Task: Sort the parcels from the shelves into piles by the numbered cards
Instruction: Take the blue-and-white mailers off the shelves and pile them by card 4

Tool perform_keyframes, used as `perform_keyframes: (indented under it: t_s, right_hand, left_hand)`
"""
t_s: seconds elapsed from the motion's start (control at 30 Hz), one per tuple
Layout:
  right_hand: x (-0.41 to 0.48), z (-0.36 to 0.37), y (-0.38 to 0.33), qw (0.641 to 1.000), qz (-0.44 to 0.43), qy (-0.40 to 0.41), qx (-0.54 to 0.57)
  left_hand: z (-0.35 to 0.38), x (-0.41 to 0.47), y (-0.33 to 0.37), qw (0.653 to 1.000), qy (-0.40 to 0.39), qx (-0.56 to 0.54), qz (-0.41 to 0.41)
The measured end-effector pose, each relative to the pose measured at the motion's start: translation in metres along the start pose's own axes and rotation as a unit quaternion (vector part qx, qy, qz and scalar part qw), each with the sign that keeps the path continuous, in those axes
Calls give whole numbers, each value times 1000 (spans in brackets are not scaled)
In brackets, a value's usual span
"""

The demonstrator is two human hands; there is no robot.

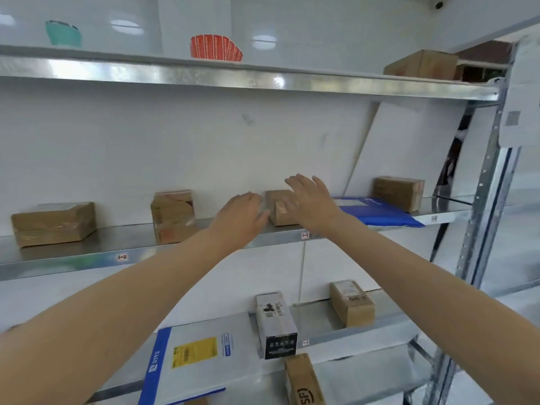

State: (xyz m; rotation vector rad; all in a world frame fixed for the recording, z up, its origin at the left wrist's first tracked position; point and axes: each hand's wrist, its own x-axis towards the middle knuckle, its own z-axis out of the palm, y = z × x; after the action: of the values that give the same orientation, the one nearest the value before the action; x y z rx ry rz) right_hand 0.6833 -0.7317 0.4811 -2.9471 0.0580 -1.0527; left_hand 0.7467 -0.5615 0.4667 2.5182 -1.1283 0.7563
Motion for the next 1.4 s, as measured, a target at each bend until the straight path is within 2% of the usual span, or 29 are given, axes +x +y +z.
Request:
perform_keyframes:
  t_s: [0.2, 0.37, 0.53, 0.63, 0.73, 1.0, 1.2, 1.4]
  right_hand:
    - [6, -18, 94, 997, 71, 3, -37]
    - [-8, -22, 150, 990, 105, -43, -79]
    - [-18, -14, 184, 980, 173, -74, -69]
    - [-27, -7, 197, 972, 200, -100, -69]
    - [-40, -5, 205, 970, 217, -90, -61]
    - [-52, -4, 244, 964, 250, -86, -43]
    - [-31, 5, 271, 949, 291, -124, -21]
    - [-13, 25, 304, 909, 323, -263, -19]
  left_hand:
    - [38, 65, 50, 998, -6, -23, 65]
    - [80, 98, 73, 997, -25, -64, 32]
    - [106, 100, 83, 993, -73, -97, -5]
    - [113, 96, 79, 992, -51, -113, 13]
    - [117, 100, 74, 990, -11, -140, 12]
    - [129, 112, 89, 993, -48, -101, -22]
    - [150, 133, 98, 985, -94, -98, -111]
    - [178, 156, 108, 960, -86, -171, -203]
